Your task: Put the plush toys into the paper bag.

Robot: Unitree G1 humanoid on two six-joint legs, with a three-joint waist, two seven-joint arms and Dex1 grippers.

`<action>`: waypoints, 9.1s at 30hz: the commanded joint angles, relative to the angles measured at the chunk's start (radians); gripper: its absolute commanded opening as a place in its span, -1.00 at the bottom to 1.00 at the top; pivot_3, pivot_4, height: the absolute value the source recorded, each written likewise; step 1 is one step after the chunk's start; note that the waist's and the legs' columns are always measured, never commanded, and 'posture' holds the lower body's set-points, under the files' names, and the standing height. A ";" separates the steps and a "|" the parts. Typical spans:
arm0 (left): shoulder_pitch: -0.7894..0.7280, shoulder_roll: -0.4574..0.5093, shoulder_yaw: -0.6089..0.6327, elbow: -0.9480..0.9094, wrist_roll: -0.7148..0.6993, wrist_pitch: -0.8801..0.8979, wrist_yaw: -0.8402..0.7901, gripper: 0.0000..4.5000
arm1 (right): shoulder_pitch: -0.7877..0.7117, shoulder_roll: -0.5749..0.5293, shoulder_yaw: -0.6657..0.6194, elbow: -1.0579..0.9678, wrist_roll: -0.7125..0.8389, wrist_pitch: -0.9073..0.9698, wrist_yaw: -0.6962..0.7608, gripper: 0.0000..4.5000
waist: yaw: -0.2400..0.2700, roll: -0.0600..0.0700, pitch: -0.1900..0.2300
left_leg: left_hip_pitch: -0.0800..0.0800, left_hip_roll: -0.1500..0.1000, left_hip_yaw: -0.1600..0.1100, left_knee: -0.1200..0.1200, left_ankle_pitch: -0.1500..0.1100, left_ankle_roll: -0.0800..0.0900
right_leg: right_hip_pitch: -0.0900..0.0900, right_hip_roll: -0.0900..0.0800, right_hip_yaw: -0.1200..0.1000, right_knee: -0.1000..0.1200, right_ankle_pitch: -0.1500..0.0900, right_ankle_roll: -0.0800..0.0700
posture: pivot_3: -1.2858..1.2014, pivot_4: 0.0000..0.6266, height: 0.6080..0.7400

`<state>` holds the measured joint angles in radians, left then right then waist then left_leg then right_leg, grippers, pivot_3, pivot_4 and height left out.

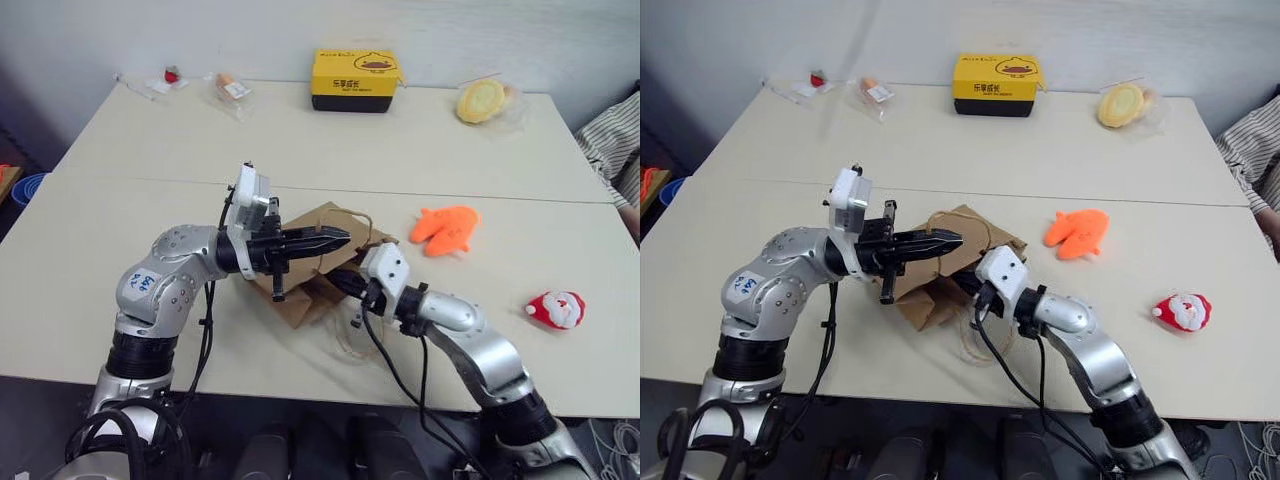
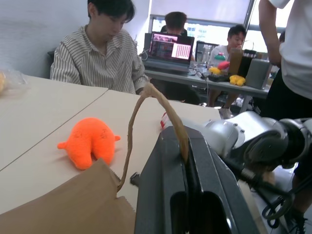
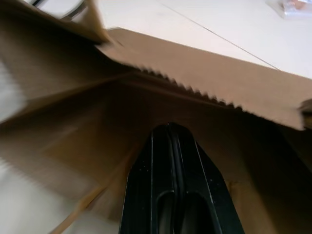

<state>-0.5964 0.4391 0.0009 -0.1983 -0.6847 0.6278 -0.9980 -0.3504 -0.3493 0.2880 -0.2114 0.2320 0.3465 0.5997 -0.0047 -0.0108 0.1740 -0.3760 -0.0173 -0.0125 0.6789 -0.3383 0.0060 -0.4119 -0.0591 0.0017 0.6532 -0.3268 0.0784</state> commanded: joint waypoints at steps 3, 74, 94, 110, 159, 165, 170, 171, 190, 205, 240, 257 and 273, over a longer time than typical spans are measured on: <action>-0.002 -0.001 0.034 -0.061 -0.080 0.035 0.017 -1.00 | -0.045 0.053 0.025 0.124 -0.072 -0.088 0.000 -0.99 | -0.002 0.000 0.000 | 0.000 0.000 -0.001 0.000 0.000 0.000 | -0.001 0.000 0.000 0.001 0.000 0.000 | 0.03 -0.52 1.00; -0.060 0.008 0.065 0.103 -0.124 0.031 -0.028 -1.00 | 0.186 -0.219 -0.610 0.033 0.381 0.263 -0.159 0.98 | 0.004 0.002 0.000 | 0.004 -0.002 -0.003 -0.001 0.001 -0.002 | 0.002 0.002 0.005 0.000 -0.001 0.000 | 0.03 -0.52 1.00; -0.045 0.018 0.078 0.061 -0.129 0.033 0.004 -1.00 | -0.173 -0.183 -0.554 0.324 0.289 0.321 -0.129 -0.56 | 0.001 0.002 0.000 | 0.000 -0.003 -0.004 0.000 0.001 -0.002 | 0.000 0.001 0.004 0.000 -0.001 0.001 | 0.03 -0.52 1.00; -0.074 -0.009 0.063 0.090 -0.147 0.061 -0.008 -1.00 | 0.078 -0.270 -0.510 -0.303 0.799 0.711 -0.042 -1.00 | 0.002 0.002 0.001 | 0.000 -0.002 -0.005 0.000 0.001 -0.001 | 0.001 0.001 0.004 -0.002 -0.001 0.001 | 0.03 -0.52 1.00; -0.007 -0.019 0.072 0.082 -0.149 0.069 -0.048 -1.00 | 0.040 -0.305 -0.524 -0.168 0.477 0.416 0.257 0.98 | 0.007 0.002 0.001 | -0.002 -0.003 -0.006 -0.002 0.000 -0.001 | 0.000 0.000 0.002 -0.006 -0.001 0.001 | 0.03 -0.52 1.00; -0.029 -0.005 0.065 0.120 -0.135 0.059 -0.084 -1.00 | 0.378 -0.309 -0.899 -0.239 0.418 0.163 0.286 0.98 | 0.015 0.002 0.001 | -0.001 -0.003 -0.006 -0.002 0.000 -0.001 | 0.002 0.000 0.002 -0.007 0.000 0.002 | 0.03 -0.52 1.00; -0.037 -0.013 0.036 0.157 -0.113 0.044 -0.120 -1.00 | 0.684 -0.244 -1.094 -0.103 0.225 -0.264 0.356 0.98 | 0.028 0.002 0.001 | 0.001 -0.004 -0.003 -0.004 0.000 -0.001 | 0.003 0.001 0.004 -0.008 0.000 0.002 | 0.03 -0.52 1.00; -0.039 -0.015 0.033 0.162 -0.112 0.042 -0.124 -1.00 | 0.720 -0.223 -1.129 -0.079 0.221 -0.302 0.343 0.98 | 0.028 0.002 0.001 | 0.002 -0.004 -0.002 -0.004 0.000 0.000 | 0.004 0.001 0.005 -0.008 0.000 0.003 | 0.03 -0.52 1.00; -0.056 -0.025 0.027 0.150 -0.105 0.047 -0.122 -1.00 | 0.760 -0.454 -0.969 0.158 0.048 -0.329 0.319 0.98 | 0.014 0.003 0.000 | 0.008 -0.003 0.000 -0.012 0.005 -0.003 | 0.004 0.001 0.008 -0.010 0.000 0.002 | 0.03 -0.52 1.00; -0.018 0.009 0.076 0.077 -0.127 0.061 -0.079 -1.00 | 0.414 -0.608 -0.702 0.368 -0.037 -0.147 0.310 -0.03 | 0.026 0.003 0.000 | 0.006 -0.003 -0.001 -0.010 0.006 -0.002 | 0.004 0.001 0.006 -0.008 0.000 0.002 | 0.03 -0.52 1.00; -0.033 0.152 0.152 0.014 -0.272 0.245 -0.094 -1.00 | -0.258 0.186 -0.145 0.136 0.237 0.355 -0.059 -0.92 | -0.020 0.002 0.000 | 0.001 -0.005 -0.006 -0.009 0.007 -0.005 | -0.002 -0.001 0.002 -0.001 0.000 0.002 | 0.03 -0.52 1.00; -0.028 0.153 0.147 0.029 -0.257 0.210 -0.101 -1.00 | -0.179 0.130 -0.251 0.059 0.290 0.385 -0.069 -0.92 | -0.025 0.002 0.000 | 0.001 -0.005 -0.006 -0.011 0.007 -0.005 | -0.004 -0.001 0.003 0.000 0.000 0.002 | 0.03 -0.52 1.00; -0.038 0.147 0.115 0.073 -0.226 0.184 -0.131 -1.00 | -0.244 0.212 -0.042 0.327 0.079 0.142 0.034 -0.92 | -0.029 0.002 0.000 | 0.001 -0.005 -0.005 -0.011 0.007 -0.005 | -0.004 -0.001 0.003 0.000 0.000 0.002 | 0.03 -0.52 1.00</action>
<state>-0.6226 0.5831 0.1076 -0.1235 -0.9133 0.8299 -1.1164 -0.5784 -0.1472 0.2317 0.1176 0.3277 0.5382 0.5964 -0.0335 -0.0085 0.1739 -0.3747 -0.0223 -0.0177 0.6675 -0.3318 0.0014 -0.4163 -0.0600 0.0046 0.6533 -0.3271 0.0808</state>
